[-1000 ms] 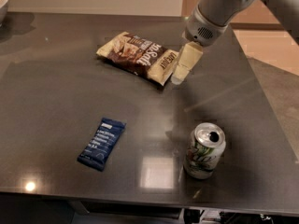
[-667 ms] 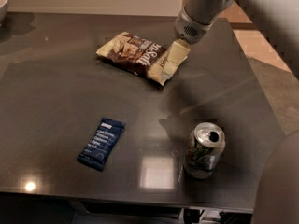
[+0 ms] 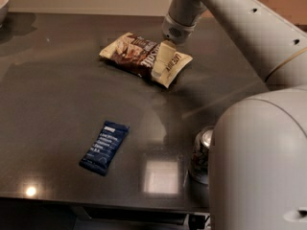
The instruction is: Move brown chip bag near rxbar blueberry
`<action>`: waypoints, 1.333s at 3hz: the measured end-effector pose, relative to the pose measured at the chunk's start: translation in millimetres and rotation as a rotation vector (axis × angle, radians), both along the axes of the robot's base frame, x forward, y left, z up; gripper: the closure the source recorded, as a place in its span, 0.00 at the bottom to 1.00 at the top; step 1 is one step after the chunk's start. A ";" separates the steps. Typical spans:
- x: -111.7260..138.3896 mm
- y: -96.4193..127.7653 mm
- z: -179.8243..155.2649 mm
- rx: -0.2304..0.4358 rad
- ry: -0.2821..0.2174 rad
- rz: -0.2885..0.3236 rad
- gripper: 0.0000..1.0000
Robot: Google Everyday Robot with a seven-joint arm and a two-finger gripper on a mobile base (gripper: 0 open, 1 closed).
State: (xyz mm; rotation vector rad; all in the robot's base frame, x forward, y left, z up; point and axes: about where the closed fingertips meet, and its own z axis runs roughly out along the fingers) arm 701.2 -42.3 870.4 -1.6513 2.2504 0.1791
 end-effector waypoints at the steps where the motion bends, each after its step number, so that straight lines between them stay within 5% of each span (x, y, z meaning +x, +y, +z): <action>1: 9.0 11.2 -11.8 -0.019 0.027 0.001 0.00; 2: 12.9 17.9 -20.2 -0.038 0.045 0.000 0.00; 4: 15.0 21.1 -26.7 -0.050 0.074 -0.014 0.41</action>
Offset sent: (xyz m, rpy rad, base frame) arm 0.0152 0.0209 -0.0227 -0.0662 0.0702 -0.0040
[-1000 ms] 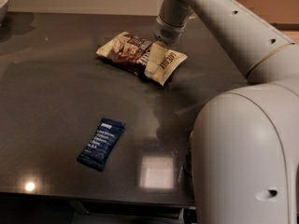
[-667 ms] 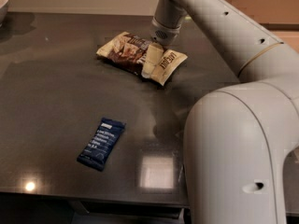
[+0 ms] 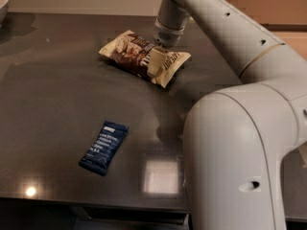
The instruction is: Move brown chip bag near rxbar blueberry
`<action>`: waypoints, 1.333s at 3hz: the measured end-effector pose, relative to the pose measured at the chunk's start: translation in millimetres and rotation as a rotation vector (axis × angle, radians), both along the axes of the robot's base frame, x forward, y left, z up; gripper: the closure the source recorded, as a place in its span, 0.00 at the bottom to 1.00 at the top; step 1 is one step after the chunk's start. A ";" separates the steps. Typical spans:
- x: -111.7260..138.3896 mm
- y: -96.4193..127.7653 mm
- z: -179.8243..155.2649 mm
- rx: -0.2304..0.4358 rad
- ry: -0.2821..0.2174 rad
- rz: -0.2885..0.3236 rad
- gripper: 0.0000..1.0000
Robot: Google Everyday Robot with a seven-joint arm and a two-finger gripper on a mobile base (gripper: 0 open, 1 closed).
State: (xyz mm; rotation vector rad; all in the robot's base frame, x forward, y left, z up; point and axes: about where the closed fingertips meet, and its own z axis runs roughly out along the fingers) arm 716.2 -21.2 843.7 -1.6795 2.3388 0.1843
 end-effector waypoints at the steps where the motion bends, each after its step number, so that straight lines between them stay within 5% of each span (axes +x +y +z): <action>1: -4.0 -2.2 8.1 0.003 -0.007 0.004 0.64; 2: -19.1 -8.3 24.1 0.009 -0.025 0.032 0.87; 3: -49.0 -13.8 44.5 0.031 -0.031 0.089 1.00; 4: -82.5 -10.0 58.6 0.057 -0.024 0.155 1.00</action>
Offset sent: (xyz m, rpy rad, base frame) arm -0.0533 -0.0233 0.0548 0.0104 -0.0487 0.0779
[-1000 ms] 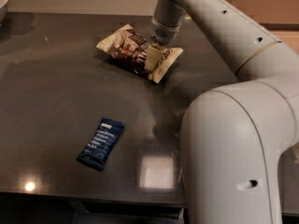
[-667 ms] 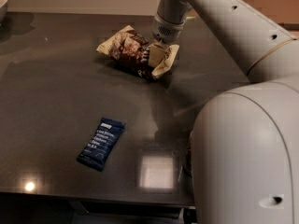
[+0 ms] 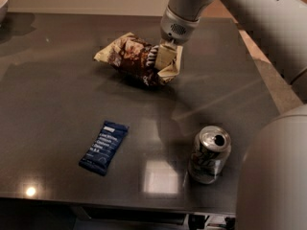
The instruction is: Move brown chip bag near rxbar blueberry
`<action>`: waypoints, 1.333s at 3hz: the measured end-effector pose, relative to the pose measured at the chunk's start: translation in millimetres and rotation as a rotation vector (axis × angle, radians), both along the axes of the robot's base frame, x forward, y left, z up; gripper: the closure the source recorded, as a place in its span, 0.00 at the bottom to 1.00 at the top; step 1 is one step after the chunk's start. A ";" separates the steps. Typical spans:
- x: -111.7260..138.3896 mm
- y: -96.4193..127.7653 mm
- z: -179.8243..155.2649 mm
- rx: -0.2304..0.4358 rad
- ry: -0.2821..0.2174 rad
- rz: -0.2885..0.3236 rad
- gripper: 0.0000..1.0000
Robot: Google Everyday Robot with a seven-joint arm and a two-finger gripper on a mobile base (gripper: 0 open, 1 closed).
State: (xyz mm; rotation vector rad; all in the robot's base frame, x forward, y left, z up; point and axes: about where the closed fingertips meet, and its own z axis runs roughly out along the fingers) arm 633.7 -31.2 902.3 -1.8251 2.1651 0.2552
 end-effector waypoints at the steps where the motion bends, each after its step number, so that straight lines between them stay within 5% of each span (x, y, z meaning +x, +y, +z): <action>1: -37.4 12.5 4.0 0.032 0.032 0.059 1.00; 2: -67.5 23.7 4.1 0.061 0.068 0.098 1.00; 4: -104.1 40.6 6.5 0.072 0.101 0.136 0.59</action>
Offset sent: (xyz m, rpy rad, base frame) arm -0.1108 0.0323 0.0070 0.0893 0.1259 0.1499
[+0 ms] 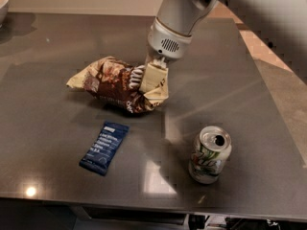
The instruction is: Move brown chip bag near rxbar blueberry
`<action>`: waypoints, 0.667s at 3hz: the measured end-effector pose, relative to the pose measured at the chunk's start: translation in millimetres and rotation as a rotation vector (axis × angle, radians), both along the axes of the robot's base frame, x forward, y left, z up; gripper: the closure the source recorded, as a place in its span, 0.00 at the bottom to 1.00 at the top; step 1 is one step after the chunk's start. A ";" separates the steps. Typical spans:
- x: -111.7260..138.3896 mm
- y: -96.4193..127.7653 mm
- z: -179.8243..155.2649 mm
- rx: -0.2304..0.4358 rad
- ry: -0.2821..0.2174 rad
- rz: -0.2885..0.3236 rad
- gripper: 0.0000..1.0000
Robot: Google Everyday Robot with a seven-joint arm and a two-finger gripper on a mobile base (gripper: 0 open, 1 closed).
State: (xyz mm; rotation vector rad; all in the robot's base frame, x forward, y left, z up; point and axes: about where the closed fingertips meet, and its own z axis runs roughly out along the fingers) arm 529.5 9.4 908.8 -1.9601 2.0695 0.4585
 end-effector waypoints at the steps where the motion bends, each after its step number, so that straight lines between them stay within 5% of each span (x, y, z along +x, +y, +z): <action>1: 1.5 2.0 0.1 0.004 -0.006 -0.001 0.35; 2: 2.2 3.9 0.3 0.007 -0.011 -0.001 0.13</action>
Offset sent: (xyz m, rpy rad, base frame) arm 0.0012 0.0017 0.0001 0.0031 -0.0050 -0.0007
